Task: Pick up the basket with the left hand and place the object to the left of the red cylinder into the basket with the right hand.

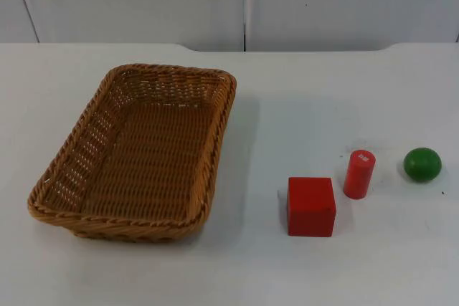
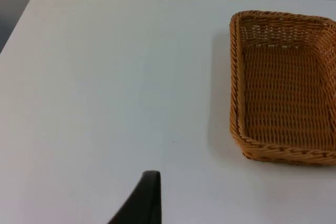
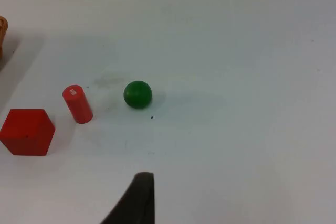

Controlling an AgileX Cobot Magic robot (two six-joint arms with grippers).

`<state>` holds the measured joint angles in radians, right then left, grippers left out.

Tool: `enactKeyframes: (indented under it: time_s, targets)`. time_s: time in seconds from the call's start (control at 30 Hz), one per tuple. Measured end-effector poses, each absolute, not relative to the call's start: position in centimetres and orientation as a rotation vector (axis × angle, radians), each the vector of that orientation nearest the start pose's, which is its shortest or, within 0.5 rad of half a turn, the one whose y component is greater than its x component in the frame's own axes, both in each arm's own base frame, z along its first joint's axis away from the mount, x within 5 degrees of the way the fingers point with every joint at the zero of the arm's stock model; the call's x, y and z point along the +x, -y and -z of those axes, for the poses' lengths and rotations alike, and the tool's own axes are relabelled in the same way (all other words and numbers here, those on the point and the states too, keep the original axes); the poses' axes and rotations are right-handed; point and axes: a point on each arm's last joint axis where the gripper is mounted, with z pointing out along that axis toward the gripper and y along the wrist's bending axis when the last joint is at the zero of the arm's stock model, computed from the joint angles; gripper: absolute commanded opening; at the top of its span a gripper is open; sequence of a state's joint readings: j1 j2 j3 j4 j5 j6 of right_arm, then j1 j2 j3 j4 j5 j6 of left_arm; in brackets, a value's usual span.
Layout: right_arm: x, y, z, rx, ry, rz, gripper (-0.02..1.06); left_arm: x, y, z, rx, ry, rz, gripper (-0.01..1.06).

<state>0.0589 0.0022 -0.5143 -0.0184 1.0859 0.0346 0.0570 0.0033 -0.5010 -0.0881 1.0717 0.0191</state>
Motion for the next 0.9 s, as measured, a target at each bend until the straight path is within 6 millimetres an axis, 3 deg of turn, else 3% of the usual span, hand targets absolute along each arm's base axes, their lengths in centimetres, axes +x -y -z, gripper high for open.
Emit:
enactKeyframes:
  time_s: [0.9]
  targets:
    - [-0.72, 0.19, -27.92, -0.028, -2.057, -0.033, 1.05, -0.47, 0.73, -27.69, -0.034, -2.055, 0.059, 1.05]
